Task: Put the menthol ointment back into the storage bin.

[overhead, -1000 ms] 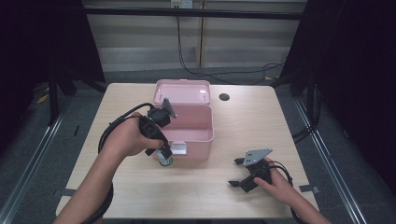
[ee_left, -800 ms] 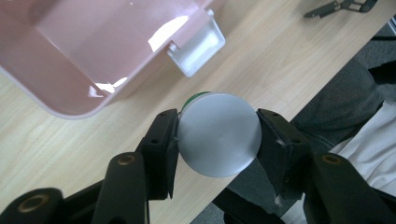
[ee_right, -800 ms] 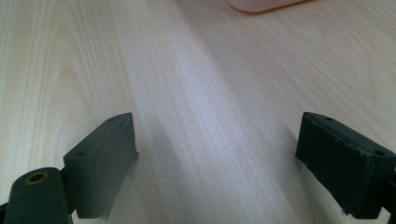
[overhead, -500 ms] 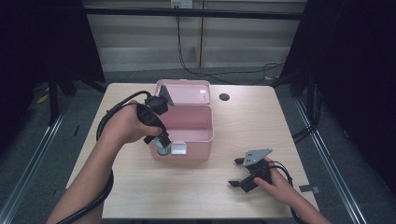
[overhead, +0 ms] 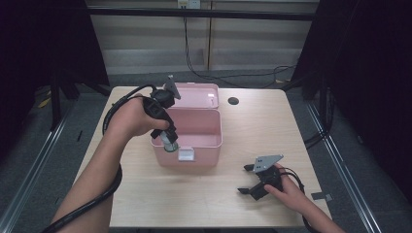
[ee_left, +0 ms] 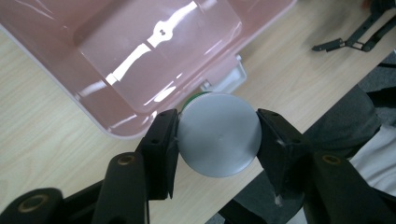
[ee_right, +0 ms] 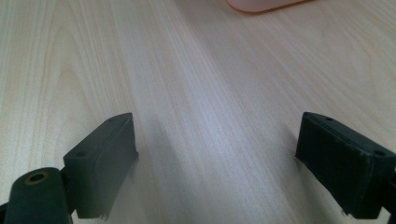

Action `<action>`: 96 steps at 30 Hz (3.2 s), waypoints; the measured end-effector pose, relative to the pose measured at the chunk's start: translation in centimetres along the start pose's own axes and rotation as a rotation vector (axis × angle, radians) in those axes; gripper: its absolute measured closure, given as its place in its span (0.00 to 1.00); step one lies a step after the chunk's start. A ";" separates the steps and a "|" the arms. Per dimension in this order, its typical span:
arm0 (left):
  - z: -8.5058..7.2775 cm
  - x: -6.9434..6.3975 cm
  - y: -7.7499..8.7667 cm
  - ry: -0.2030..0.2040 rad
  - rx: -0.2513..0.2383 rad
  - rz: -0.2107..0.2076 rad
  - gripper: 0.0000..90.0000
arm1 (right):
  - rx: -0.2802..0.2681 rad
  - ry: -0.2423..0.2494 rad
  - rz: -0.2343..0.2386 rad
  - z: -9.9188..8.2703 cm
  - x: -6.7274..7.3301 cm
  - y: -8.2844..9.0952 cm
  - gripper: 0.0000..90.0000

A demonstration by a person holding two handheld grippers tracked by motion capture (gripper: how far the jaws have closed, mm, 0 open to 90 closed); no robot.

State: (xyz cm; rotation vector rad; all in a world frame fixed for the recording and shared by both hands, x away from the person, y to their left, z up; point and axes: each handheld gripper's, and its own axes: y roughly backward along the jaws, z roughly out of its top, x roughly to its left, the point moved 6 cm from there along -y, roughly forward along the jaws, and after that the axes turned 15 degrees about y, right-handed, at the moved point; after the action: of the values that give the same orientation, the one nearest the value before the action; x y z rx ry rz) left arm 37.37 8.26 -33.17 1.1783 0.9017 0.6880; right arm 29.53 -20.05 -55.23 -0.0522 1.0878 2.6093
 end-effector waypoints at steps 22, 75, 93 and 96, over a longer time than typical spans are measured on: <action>4.6 0.4 -1.9 0.045 -0.023 0.019 0.56 | 0.000 0.000 0.001 0.0 0.0 0.0 0.13; 9.2 4.4 -10.8 0.292 -0.104 0.090 0.56 | 0.000 0.003 -0.003 0.0 0.0 0.0 0.13; 9.8 5.1 -13.1 0.351 -0.106 0.116 0.56 | -0.003 0.002 -0.001 0.0 0.0 0.0 0.13; 9.8 5.3 -13.3 0.359 -0.109 0.120 0.56 | -0.003 0.002 -0.001 0.0 0.0 0.0 0.13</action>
State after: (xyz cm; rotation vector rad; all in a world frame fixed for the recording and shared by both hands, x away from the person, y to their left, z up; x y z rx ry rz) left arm 48.46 4.62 -45.98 1.0336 1.0818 1.0557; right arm 29.55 -20.04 -55.23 -0.0561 1.0848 2.6104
